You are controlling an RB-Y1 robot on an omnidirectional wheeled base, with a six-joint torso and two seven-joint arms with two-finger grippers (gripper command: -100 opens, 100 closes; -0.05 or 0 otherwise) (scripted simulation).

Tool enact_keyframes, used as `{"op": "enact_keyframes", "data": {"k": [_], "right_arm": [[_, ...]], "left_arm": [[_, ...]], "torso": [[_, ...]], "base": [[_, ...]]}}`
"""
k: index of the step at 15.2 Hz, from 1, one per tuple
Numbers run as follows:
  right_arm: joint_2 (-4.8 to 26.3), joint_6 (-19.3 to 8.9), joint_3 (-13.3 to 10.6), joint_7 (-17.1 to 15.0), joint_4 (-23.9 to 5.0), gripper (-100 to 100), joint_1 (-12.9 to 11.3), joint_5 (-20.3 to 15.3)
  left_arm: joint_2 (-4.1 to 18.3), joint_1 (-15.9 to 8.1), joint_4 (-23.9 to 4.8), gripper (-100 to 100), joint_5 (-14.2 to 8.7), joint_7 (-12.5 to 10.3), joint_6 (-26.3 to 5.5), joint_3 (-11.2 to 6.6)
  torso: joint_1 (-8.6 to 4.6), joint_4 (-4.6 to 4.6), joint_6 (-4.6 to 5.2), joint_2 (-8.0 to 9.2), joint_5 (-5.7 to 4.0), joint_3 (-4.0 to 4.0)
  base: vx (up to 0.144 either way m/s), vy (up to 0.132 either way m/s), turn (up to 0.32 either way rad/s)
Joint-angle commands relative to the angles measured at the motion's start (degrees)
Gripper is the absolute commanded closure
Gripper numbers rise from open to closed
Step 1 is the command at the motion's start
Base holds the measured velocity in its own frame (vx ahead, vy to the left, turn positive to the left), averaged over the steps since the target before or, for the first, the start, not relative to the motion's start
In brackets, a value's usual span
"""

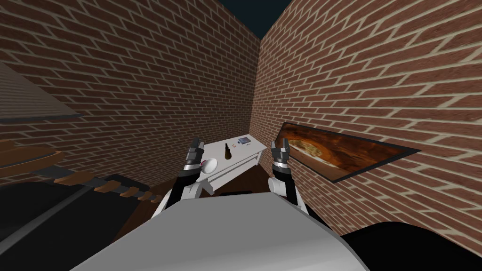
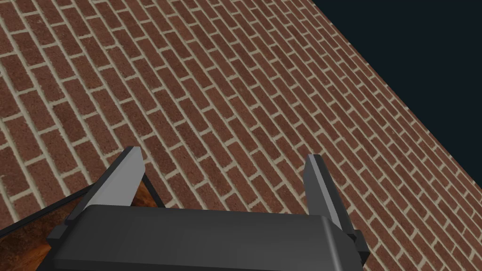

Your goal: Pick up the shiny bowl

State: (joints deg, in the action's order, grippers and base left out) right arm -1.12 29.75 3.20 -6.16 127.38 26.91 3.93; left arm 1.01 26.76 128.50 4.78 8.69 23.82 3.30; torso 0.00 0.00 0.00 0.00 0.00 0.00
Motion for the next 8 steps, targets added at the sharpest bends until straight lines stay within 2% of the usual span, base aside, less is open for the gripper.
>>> {"op": "enact_keyframes", "data": {"k": [1, 4, 5, 8], "right_arm": [[0.00, 0.00, 0.00, 0.00, 0.00, 0, 0.00, 0.00], [0.00, 0.00, 0.00, 0.00, 0.00, 0, 0.00, 0.00], [0.00, 0.00, 0.00, 0.00, 0.00, 0, 0.00, 0.00], [0.00, 0.00, 0.00, 0.00, 0.00, 0, 0.00, 0.00]], "left_arm": [[1.62, -0.10, -0.23, -100, -0.06, -0.18, -0.71, -0.13], [5.03, -0.56, -1.12, -100, -0.37, -0.87, -3.61, -0.62], [5.03, -0.56, -1.12, -100, -0.37, -0.87, -3.61, -0.62], [8.02, -1.41, -2.69, -100, -0.98, -1.99, -7.94, -1.42]], "torso": [[0.00, 0.00, 0.00, 0.00, 0.00, 0.00], [0.04, 0.00, 0.00, 0.01, 0.01, 0.00], [0.05, 0.00, 0.00, 0.00, 0.01, 0.00], [0.05, -0.01, 0.00, -0.04, 0.01, -0.02]], "base": [[0.000, 0.000, 0.000], [-0.002, 0.002, 0.007], [0.000, 0.000, 0.000], [0.012, 0.004, 0.006]]}}
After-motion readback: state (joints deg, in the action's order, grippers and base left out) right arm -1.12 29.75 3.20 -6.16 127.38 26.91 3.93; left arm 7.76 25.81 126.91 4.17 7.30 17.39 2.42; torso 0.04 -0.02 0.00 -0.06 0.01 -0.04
